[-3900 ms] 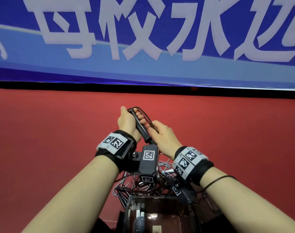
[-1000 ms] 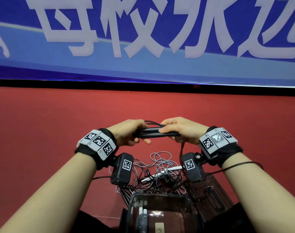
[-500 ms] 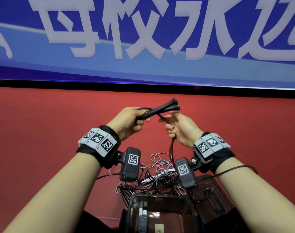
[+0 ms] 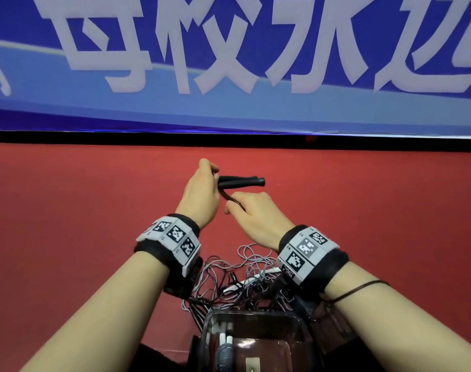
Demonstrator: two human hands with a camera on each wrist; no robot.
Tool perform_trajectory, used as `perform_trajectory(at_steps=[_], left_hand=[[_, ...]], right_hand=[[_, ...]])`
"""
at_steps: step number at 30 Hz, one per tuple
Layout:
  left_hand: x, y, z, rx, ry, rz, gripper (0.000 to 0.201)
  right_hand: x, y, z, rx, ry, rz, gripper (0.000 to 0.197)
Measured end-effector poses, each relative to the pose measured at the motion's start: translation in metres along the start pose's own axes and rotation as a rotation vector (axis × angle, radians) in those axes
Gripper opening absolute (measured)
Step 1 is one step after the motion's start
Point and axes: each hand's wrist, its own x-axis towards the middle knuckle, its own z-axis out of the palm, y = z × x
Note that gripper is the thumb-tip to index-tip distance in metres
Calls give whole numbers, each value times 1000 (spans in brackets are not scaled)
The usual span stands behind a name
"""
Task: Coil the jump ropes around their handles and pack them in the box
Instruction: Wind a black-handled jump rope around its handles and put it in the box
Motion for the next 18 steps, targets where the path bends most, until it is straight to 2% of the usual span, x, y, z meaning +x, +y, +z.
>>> perform_trajectory(at_steps=[2, 8, 13, 18], left_hand=[[-3, -3, 0, 90, -22, 91, 12], [-11, 2, 4, 206, -92, 112, 9], [-8, -2, 4, 201, -115, 86, 13], [-6, 0, -1, 162, -251, 151, 11]], right_hand=[[-1, -1, -7, -37, -2, -59, 30], [1, -2, -12, -100, 45, -142, 28], [8, 1, -25, -31, 170, -122, 30], [17, 16, -50, -69, 276, -39, 32]])
